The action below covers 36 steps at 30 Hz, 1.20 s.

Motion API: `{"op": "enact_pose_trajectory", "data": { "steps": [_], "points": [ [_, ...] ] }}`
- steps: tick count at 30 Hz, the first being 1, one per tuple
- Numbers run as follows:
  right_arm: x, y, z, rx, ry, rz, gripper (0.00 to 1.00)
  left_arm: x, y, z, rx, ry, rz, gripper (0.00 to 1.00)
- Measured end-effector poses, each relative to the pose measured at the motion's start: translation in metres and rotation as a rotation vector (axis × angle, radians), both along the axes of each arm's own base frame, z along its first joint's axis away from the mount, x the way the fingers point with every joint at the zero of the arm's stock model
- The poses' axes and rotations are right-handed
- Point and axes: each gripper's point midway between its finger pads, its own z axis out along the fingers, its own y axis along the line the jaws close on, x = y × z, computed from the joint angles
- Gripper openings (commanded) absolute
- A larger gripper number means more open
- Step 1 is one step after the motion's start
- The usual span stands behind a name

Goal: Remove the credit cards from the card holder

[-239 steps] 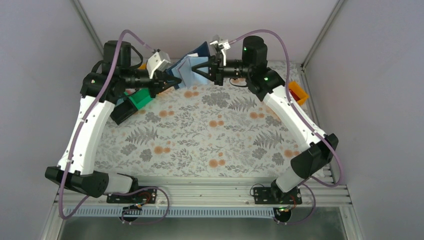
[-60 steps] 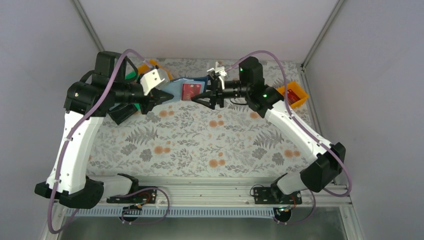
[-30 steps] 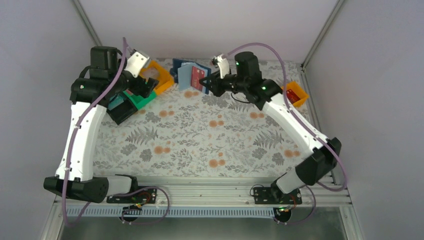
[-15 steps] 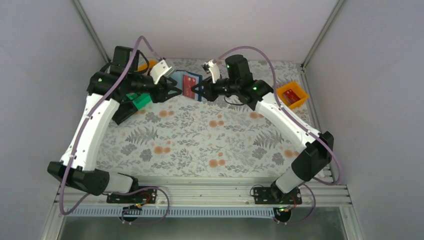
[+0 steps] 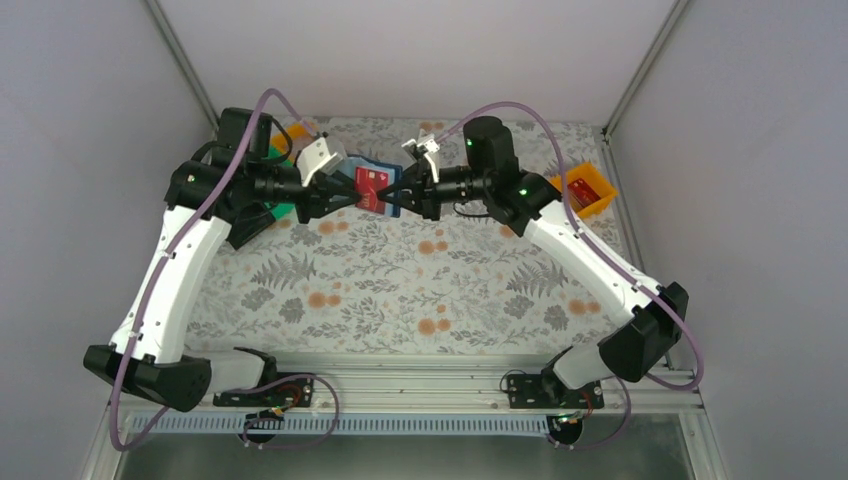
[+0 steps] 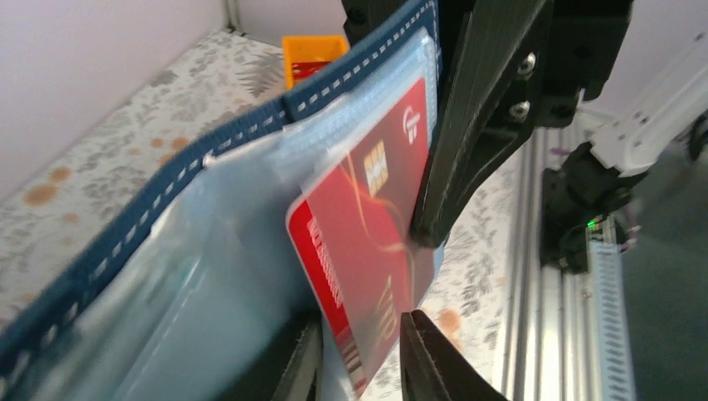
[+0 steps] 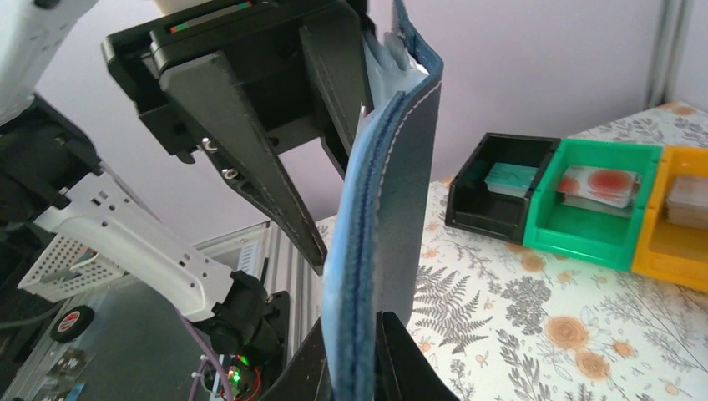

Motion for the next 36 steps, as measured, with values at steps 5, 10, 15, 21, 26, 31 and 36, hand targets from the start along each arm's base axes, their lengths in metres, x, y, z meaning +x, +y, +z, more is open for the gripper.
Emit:
{"op": "enact_pose_trajectory", "data": {
  "steps": [5,10,15,21,26,31,36],
  "points": [
    [-0.011,0.004,0.001,0.009,-0.02,0.055,0.04,-0.011,-0.006,0.003,-0.041,0.0,-0.069,0.13],
    [-0.015,0.004,0.003,0.017,-0.037,0.081,0.13,-0.018,-0.007,0.006,-0.061,-0.002,-0.108,0.02],
    [-0.02,0.006,0.003,0.027,-0.058,0.107,0.57,-0.03,-0.007,0.008,-0.069,0.001,-0.145,0.02],
    [-0.03,-0.001,-0.001,0.031,-0.079,0.099,0.6,-0.033,-0.004,0.009,-0.065,0.001,-0.141,0.02],
    [-0.033,-0.007,0.005,0.051,-0.102,0.079,0.22,-0.034,-0.003,0.008,-0.064,0.0,-0.141,0.02],
    [-0.029,-0.006,0.006,0.058,-0.107,0.067,0.04,-0.038,-0.002,0.008,-0.061,-0.002,-0.149,0.02],
    [-0.03,-0.005,0.006,0.06,-0.106,0.075,0.25,-0.039,-0.001,0.008,-0.056,-0.007,-0.148,0.02]
  ]
}}
